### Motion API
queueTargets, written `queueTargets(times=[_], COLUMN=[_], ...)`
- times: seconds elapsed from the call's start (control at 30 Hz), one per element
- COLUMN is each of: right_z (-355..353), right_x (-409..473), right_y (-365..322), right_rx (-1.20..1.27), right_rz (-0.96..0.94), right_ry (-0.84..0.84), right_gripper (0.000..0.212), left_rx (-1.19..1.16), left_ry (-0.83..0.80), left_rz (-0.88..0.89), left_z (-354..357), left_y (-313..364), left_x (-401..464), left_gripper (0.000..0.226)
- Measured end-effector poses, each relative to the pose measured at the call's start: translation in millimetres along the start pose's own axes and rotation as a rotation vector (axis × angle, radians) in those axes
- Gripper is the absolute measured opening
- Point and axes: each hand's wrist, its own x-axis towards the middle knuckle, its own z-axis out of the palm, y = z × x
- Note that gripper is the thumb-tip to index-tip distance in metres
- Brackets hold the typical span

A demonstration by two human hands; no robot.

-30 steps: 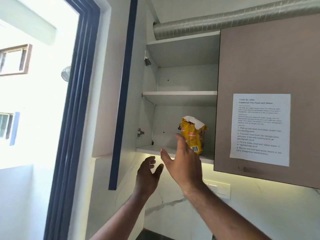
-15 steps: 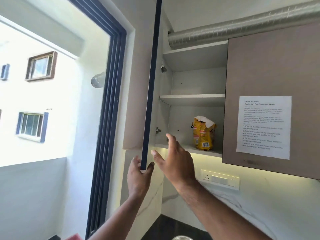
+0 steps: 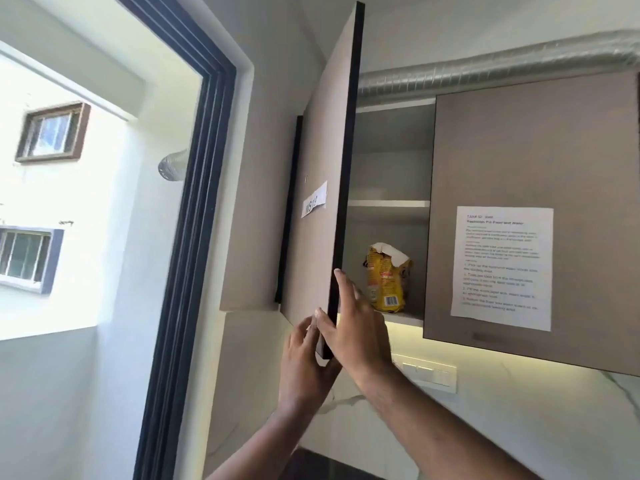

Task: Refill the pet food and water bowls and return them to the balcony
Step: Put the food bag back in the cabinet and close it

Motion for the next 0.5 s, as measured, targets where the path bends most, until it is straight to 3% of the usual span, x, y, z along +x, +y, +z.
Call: queueTargets(times=[0.27, 0.5], right_z=[27, 56], right_x=[25, 45], right_y=[100, 198], right_rx=[-0.195, -0.588], right_rz=[0.09, -0.008], right_ry=[-0.026, 0.06], right_gripper=[0.068, 0.079], left_rx=[0.015, -0.095], left_ry=[-0.063, -0.092], left_rz=[0.116, 0.254], left_z=[105, 183], left_y=[7, -10], left_x=[22, 51], left_gripper=[0.099, 0.084])
